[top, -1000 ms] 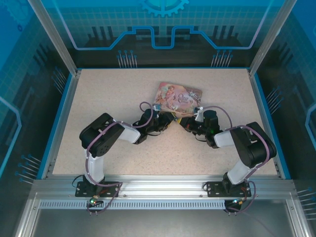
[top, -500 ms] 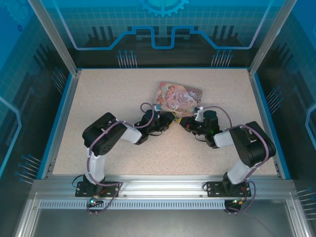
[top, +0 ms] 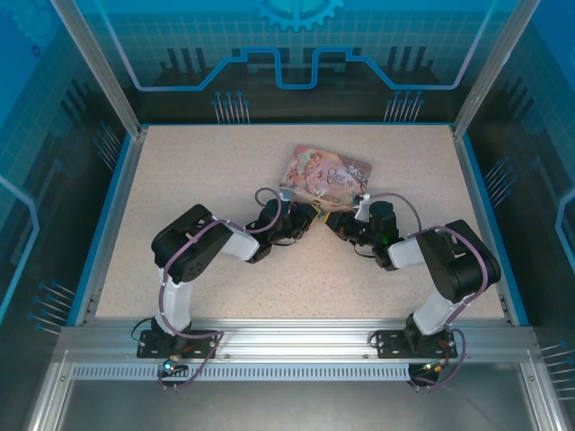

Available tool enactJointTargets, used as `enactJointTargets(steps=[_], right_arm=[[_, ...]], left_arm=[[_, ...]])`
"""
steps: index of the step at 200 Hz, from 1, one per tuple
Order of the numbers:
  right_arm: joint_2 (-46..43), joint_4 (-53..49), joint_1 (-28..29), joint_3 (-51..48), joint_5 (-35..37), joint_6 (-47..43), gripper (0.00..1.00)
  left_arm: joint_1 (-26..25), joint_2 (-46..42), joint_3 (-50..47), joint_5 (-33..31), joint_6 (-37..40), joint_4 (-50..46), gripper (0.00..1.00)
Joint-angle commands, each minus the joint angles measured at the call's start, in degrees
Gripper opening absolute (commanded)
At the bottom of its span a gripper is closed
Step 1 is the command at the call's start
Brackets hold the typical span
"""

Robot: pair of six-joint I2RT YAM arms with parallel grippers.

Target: Unlock the padlock with the key

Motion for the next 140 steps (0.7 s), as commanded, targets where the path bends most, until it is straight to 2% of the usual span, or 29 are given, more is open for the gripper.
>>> enactJointTargets(steps=[1,23,46,64,83,109,140], right_arm=[[-1.6,-5.8,-0.6,-2.7,1.0,1.9,0.27],[-3.5,-7.9,-0.8,-2.9,1.8,1.8,0.35],[-3.6,-5.0,0.1,-3.1,3.7,3.7,0.36],[-5.5,-6.7,1.2,-2.7,6.1,1.1,0.35],[-12.4,-17.1,2.5,-2.3,12.4,-7.2,0.36],[-20.7,-36.9,6.3,2.3,22.0,-25.4,0.38],[-26.0,-40.8,10.3,1.4,30.2,-39.5,0.40]], left_arm=[[-1.1,0.4,1.2,-0.1,-0.5,5.8,0.06],[-1.1,0.2,1.5,-0.1,-0.6,5.6,0.06],[-1.2,0.1,1.6,-0.1,-0.5,5.3,0.06],[-1.2,0.1,1.8,0.0,-0.4,5.1,0.05],[-1.2,-0.2,1.8,0.2,-0.4,4.8,0.05],[-1.1,-0.8,1.9,0.6,-0.1,3.5,0.03],[-1.0,-1.9,1.8,1.3,-0.5,1.2,0.00]])
